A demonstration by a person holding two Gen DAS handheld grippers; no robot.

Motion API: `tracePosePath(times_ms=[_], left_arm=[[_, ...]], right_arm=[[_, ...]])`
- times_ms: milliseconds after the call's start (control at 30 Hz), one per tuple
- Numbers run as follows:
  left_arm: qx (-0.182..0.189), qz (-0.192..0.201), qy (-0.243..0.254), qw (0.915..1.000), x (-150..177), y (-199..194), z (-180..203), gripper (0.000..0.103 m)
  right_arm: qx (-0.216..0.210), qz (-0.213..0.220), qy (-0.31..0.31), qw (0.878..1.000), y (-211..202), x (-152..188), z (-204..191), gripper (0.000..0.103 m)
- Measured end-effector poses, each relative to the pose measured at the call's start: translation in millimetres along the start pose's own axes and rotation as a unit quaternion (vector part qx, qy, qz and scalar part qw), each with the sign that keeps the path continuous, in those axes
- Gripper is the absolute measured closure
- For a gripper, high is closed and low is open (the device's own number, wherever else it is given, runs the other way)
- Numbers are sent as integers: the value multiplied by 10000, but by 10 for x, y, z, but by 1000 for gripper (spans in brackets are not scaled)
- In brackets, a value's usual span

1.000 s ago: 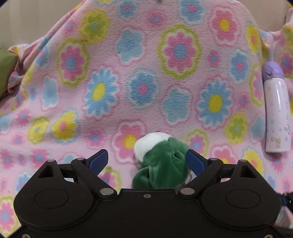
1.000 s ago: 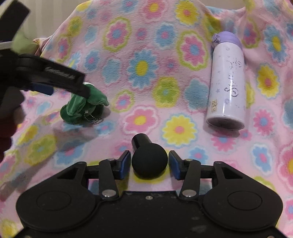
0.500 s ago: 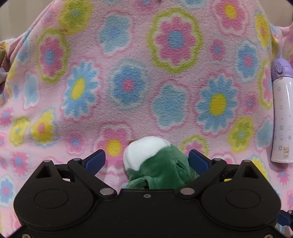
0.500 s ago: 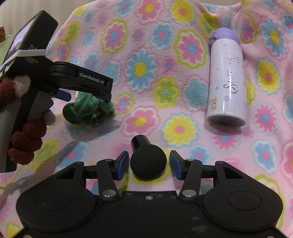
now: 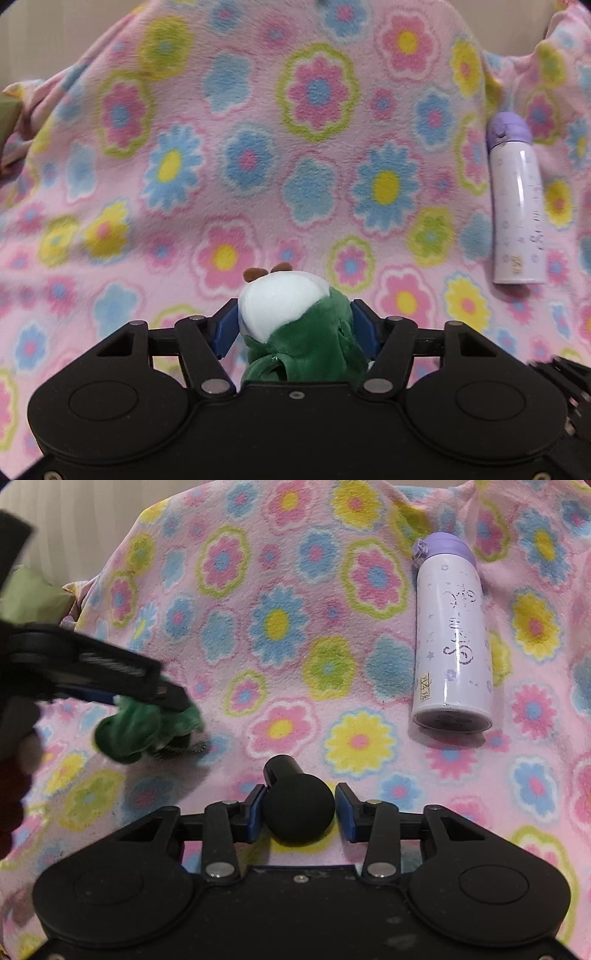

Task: Organize soft objects
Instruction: 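Carry the green plush toy and black stick over the basket with both grippers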

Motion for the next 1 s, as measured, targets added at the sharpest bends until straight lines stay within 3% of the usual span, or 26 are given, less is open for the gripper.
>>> tracePosePath(times_ms=[400, 600, 800, 1000], left_arm=[[-266, -57, -12, 9996, 592, -798, -65, 43], [-327, -224, -105, 9992, 849, -1091, -96, 43], [-304, -235, -194, 9991, 1051, -1365, -79, 43], [-308, -132, -202, 9992, 1219, -1598, -41, 43]], right_arm=[[37, -56, 64, 10000, -14, -7, 9, 66], [351, -304, -179, 9988, -57, -10, -93, 67], [663, -559, -465, 9951, -358, 80, -201, 68], [758, -205, -386, 9962, -896, 112, -171, 68]])
Point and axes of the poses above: each gripper's, at about its wrist camera, not at the fingertips, and y roughly the way its jaws point, z to its right, x to its underside, the point moved 1 cm from there along y, roughly the way its jaws point, and after that the axes turned 5 degrees about -z, right-handed, at the moved point
